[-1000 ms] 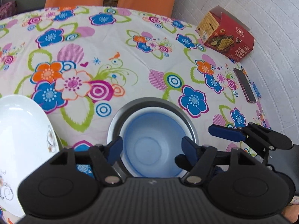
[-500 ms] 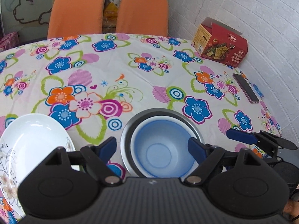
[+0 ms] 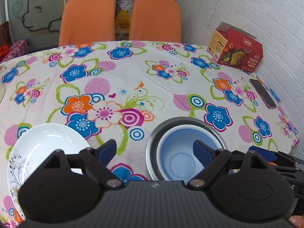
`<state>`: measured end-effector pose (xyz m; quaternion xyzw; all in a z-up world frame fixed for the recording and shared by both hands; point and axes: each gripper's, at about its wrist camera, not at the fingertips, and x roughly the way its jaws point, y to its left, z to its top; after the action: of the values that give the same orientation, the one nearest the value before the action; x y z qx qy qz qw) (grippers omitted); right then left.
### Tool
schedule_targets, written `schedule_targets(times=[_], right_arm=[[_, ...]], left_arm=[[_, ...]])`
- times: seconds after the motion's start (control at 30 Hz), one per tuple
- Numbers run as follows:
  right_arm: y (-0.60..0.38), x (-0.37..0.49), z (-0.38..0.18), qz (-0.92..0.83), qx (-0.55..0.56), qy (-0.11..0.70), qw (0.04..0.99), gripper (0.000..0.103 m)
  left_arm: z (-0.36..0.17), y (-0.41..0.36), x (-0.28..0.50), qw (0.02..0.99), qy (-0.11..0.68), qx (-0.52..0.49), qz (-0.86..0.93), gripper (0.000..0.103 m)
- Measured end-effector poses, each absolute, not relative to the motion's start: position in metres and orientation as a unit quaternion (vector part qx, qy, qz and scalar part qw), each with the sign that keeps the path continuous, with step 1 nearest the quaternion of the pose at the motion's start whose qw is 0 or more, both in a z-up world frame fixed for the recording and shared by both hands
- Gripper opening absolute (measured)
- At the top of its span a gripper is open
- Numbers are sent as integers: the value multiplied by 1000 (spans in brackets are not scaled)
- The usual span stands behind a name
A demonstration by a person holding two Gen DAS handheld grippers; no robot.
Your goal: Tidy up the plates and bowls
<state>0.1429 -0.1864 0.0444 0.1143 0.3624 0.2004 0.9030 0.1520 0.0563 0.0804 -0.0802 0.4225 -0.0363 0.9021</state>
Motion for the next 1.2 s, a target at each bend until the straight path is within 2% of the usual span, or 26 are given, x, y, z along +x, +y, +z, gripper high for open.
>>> schedule_targets(times=[0.27, 0.6, 0.87, 1.07, 1.2], right_arm=[[-181, 143, 40, 201, 89, 372, 902, 67], [-190, 143, 34, 193, 110, 382, 897, 67], [-195, 139, 30, 194, 110, 389, 894, 67], [-205, 141, 27, 181, 123, 390, 894, 67], [-207, 144, 22, 184, 134, 399, 888, 67]], left_arm=[[76, 67, 151, 901, 427, -70, -34, 91], [74, 108, 157, 867, 486, -80, -72, 92], [59, 106, 189, 838, 533, -59, -101, 92], [56, 99, 198, 839, 536, -22, -94, 100], [62, 93, 199, 848, 521, -5, -95, 100]])
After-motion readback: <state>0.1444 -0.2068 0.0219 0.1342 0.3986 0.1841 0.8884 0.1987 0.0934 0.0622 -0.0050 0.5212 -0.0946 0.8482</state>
